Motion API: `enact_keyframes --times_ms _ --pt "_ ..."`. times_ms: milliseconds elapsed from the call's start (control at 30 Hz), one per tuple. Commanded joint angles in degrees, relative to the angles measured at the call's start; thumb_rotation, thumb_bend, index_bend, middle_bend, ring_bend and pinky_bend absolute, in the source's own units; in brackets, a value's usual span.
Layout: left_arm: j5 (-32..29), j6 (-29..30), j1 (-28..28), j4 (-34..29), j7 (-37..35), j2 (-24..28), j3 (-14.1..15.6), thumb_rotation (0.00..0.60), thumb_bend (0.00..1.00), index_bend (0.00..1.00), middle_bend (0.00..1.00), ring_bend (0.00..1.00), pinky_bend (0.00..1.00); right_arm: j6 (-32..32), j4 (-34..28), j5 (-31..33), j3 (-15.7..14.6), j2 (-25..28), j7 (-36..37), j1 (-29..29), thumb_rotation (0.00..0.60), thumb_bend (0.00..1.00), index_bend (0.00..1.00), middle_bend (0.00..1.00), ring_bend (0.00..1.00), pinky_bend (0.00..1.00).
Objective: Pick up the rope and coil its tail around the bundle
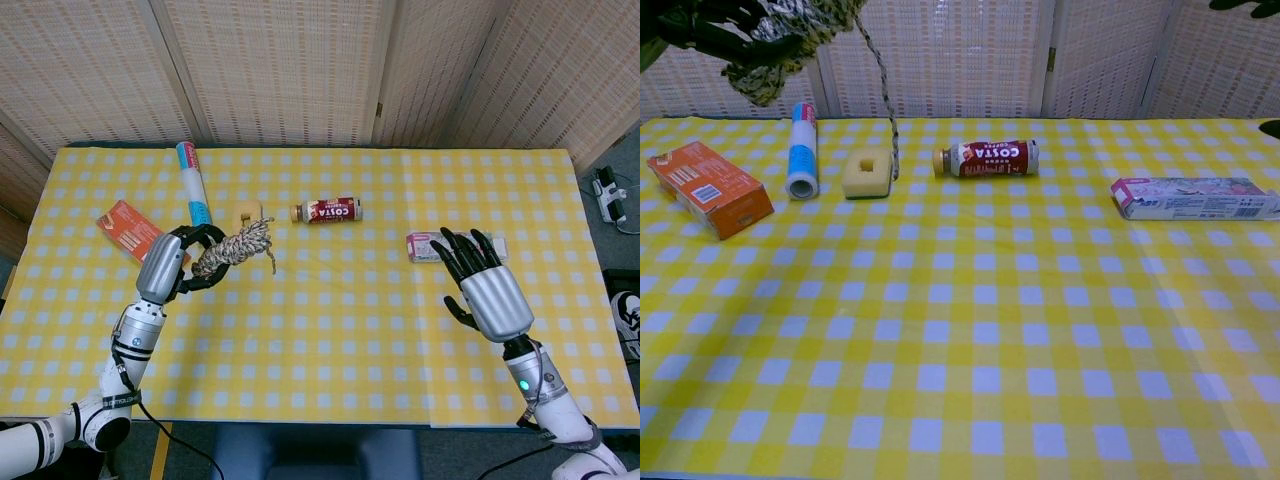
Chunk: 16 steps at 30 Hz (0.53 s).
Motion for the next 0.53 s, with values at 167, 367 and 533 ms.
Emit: enact_keyframes --times_ms 167,367,533 --pt "0.53 1.17 1.02 -0.20 0.69 0.20 0.29 0.600 0.60 0.62 0.59 0.56 0.46 8.33 6.10 -2.27 -4.40 -3.01 4.51 -9.36 0.600 0.37 0.00 0.00 0.08 0.00" --pt "1.14 2.10 1.67 -0.87 1.07 0.35 0.35 0.600 0.60 0.62 0.59 0.56 0.46 12.09 8.99 -3.03 -5.27 -5.78 6.71 -14.15 0.600 0.37 0.00 0.00 0.08 0.00" --pt "1.29 1.94 1.83 -0.80 1.30 0.26 0.48 0.600 0.60 0.62 0.59 0.56 0.46 12.21 10.29 -3.56 -4.77 -6.19 9.04 -15.50 0.600 0.37 0.00 0.00 0.08 0.00"
